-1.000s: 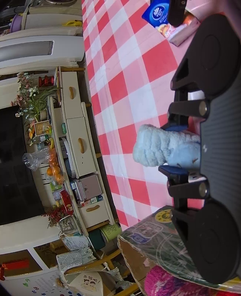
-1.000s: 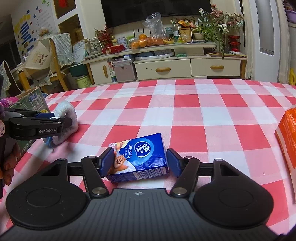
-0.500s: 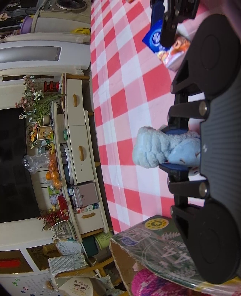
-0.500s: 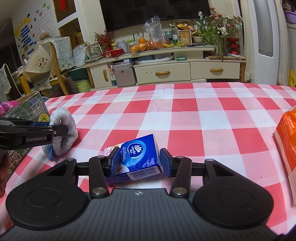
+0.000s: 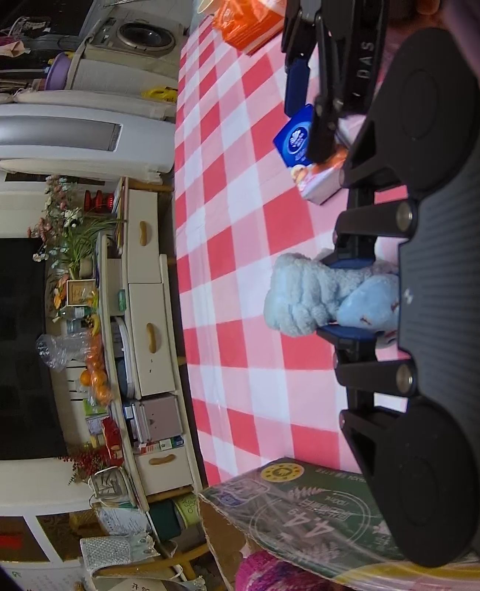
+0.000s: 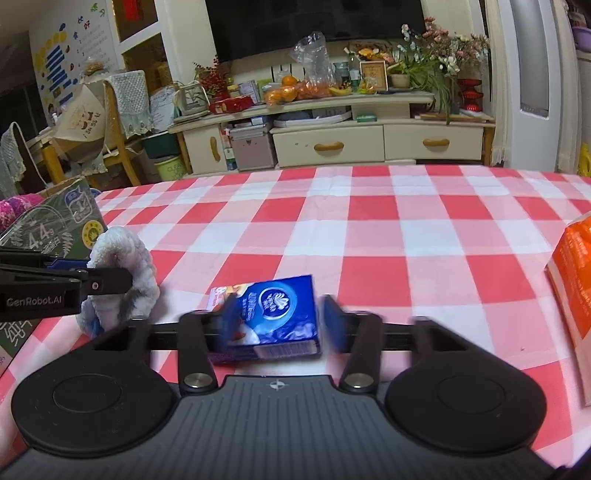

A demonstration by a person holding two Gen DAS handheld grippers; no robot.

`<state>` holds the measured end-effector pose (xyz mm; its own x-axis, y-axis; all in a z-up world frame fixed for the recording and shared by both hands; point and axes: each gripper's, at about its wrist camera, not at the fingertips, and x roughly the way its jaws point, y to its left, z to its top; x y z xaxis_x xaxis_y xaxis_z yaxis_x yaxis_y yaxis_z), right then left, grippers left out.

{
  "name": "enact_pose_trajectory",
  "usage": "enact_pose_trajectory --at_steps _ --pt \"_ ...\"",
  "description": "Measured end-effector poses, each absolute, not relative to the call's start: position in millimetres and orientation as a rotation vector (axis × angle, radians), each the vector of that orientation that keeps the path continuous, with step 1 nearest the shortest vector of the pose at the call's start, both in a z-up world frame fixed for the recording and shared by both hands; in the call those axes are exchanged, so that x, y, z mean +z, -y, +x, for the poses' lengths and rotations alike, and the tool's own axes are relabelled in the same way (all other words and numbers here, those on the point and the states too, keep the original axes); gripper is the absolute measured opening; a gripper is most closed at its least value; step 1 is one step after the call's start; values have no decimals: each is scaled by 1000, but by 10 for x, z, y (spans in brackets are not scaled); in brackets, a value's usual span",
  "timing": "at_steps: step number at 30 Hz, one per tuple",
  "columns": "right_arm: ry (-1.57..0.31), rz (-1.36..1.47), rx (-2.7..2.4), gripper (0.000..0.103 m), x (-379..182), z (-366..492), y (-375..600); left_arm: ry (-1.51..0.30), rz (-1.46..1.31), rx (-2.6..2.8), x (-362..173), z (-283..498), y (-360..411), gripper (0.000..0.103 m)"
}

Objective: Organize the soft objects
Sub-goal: 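Carry the slipper and tissue pack over the cardboard box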

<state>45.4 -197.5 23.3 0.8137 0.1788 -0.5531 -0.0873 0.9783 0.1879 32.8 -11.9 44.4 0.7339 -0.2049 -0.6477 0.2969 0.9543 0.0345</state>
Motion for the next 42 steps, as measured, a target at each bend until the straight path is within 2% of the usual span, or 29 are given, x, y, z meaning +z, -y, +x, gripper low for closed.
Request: enact_pose_trajectory --at_steps 2,4,6,10,12,14,16,17,20,23,42 --pt "-598 164 151 102 218 446 1947 -708 139 -278 435 340 103 29" --pt "-602 160 169 103 213 453 1899 -715 133 -280 424 363 90 31" --pt "-604 142 173 103 202 463 1832 -725 126 -281 406 391 77 40" --pt "-610 69 145 103 171 511 1703 -753 140 -263 285 482 76 44" --pt "-616 46 122 103 155 541 1672 -769 113 -262 232 534 61 49" --pt "-620 37 102 103 142 569 1670 -763 99 -267 211 557 60 49" --pt "-627 46 96 95 130 594 1685 -761 102 -274 204 569 76 49" --pt "-629 50 94 90 125 606 1688 -761 101 -277 205 568 83 45" --pt "-622 34 90 90 131 605 1665 -756 115 -294 219 536 110 37" --pt "-606 26 91 90 158 578 1647 -753 122 -295 240 506 119 35" --pt "-515 44 83 89 473 320 1663 -630 19 -316 868 135 -63 34"
